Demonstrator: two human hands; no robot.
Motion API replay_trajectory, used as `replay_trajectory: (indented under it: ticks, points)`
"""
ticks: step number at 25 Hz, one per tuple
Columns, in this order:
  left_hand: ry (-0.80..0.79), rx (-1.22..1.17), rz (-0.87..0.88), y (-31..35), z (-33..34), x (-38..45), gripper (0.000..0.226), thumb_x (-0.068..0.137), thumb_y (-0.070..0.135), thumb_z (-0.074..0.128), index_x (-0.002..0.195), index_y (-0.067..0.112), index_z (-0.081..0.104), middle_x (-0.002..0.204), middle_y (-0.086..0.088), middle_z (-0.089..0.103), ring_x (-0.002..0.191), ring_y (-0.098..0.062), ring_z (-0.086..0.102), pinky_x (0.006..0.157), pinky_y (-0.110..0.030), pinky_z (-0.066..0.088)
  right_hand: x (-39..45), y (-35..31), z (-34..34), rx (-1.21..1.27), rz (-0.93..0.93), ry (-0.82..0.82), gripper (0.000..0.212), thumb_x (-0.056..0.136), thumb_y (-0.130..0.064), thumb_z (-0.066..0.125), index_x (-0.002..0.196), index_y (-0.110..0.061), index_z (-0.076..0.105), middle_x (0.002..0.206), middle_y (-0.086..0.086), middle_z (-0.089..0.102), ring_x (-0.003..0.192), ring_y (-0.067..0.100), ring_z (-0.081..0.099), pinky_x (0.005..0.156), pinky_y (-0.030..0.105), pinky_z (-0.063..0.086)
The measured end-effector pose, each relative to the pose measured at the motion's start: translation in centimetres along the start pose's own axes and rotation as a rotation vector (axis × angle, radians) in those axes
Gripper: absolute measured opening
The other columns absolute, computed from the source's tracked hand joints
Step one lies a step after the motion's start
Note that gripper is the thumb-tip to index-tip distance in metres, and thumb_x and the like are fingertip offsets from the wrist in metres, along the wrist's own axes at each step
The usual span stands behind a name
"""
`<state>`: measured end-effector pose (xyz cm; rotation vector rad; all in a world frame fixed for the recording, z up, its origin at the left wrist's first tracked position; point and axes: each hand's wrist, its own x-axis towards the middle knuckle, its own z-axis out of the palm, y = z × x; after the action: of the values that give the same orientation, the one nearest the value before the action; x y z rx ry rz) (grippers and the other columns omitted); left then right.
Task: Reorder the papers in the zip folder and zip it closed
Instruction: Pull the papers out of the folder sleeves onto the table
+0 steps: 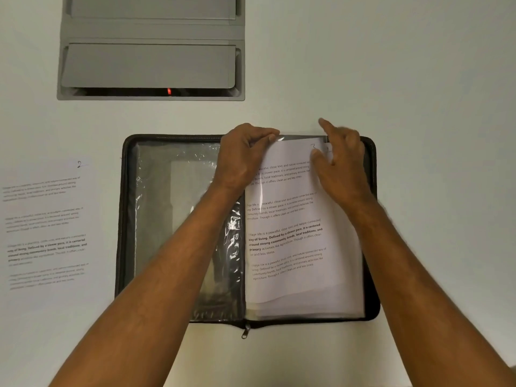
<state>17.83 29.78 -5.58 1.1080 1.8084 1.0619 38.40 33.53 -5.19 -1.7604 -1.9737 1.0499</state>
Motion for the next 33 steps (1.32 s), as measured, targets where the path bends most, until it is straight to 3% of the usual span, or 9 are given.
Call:
replay_trajectory:
  ticks: [2,4,8,11,17,21,27,30,33]
  points:
    - [-0.004,-0.035,-0.018,0.0,-0.1,-0.1,0.017,0.094,0.026,0.071,0.107,0.019,0.080,0.098,0.009,0.077,0.093,-0.005,0.071,0.089,-0.035,0.059,0.7,-0.4,0.1,-0.053,-0.102,-0.066,0.045,0.102,-0.028,0.056,0.147,-0.031,0.053,0.156,-0.002,0.034,0.142,0.017,0.028,0.116,0.037,0.034]
    - [-0.015,-0.044,-0.021,0.2,-0.2,-0.2,0.016,0.095,0.025,0.070,0.105,0.019,0.080,0.098,0.010,0.077,0.092,-0.006,0.071,0.087,-0.037,0.060,1.4,-0.7,-0.1,-0.081,-0.150,-0.090,0.033,0.100,-0.032,0.060,0.133,-0.029,0.062,0.153,-0.004,0.041,0.142,0.018,0.032,0.115,0.040,0.036]
    - [-0.003,0.000,0.039,0.3,-0.5,-0.3,0.008,0.096,0.024,0.068,0.099,0.024,0.075,0.106,0.011,0.067,0.102,0.000,0.061,0.089,-0.019,0.051,2.4,-2.1,-1.8,-0.153,-0.239,-0.065,0.014,0.095,-0.039,0.069,0.102,-0.030,0.063,0.119,-0.009,0.060,0.114,0.013,0.051,0.101,0.045,0.047]
    - [-0.013,0.103,0.094,0.3,-0.2,-0.3,0.007,0.097,0.029,0.064,0.097,0.025,0.071,0.106,0.006,0.062,0.105,-0.010,0.055,0.086,-0.014,0.040,2.9,-3.6,-3.9,-0.191,-0.262,-0.108,0.017,0.091,-0.041,0.075,0.092,-0.027,0.064,0.103,-0.012,0.065,0.100,0.010,0.058,0.093,0.038,0.050]
    - [-0.003,0.154,0.070,0.3,1.2,-0.6,0.010,0.095,0.034,0.064,0.103,0.031,0.069,0.114,0.006,0.059,0.114,-0.017,0.047,0.093,-0.017,0.033,4.7,-6.5,-7.8,-0.118,0.026,-0.442,0.037,0.096,-0.057,0.063,0.087,-0.027,0.083,0.095,-0.008,0.077,0.087,0.005,0.069,0.076,0.021,0.052]
    - [0.143,0.242,-0.014,1.5,3.0,-3.3,0.038,0.094,0.041,0.065,0.130,0.030,0.059,0.136,0.001,0.048,0.126,-0.018,0.040,0.104,-0.031,0.034,5.4,-7.5,-9.4,-0.024,0.205,-0.515,0.042,0.105,-0.043,0.056,0.091,-0.014,0.083,0.088,0.006,0.078,0.062,0.003,0.069,0.053,0.016,0.053]
    - [0.172,0.140,-0.108,3.1,6.0,-10.0,0.037,0.096,0.037,0.060,0.131,0.026,0.054,0.147,0.002,0.042,0.136,-0.018,0.034,0.115,-0.046,0.033,6.3,-8.3,-10.5,-0.169,0.354,-0.663,0.014,0.098,-0.021,0.069,0.104,-0.012,0.079,0.095,0.006,0.080,0.085,0.016,0.077,0.058,0.024,0.060]
    - [0.164,0.203,-0.143,1.7,6.3,-12.6,0.043,0.098,0.038,0.058,0.138,0.025,0.051,0.159,0.002,0.032,0.147,-0.018,0.025,0.119,-0.049,0.022,6.8,-8.4,-10.1,-0.151,0.512,-0.720,0.026,0.101,-0.029,0.064,0.109,-0.008,0.078,0.101,0.009,0.080,0.069,0.016,0.074,0.072,0.035,0.066]
    - [0.138,0.274,-0.138,-0.3,5.6,-14.1,0.049,0.100,0.040,0.052,0.145,0.023,0.044,0.167,0.002,0.021,0.153,-0.020,0.017,0.124,-0.049,0.014,7.2,-7.8,-9.4,-0.184,0.616,-0.730,0.031,0.101,-0.029,0.064,0.112,-0.002,0.076,0.094,0.011,0.077,0.062,0.019,0.068,0.070,0.034,0.064]
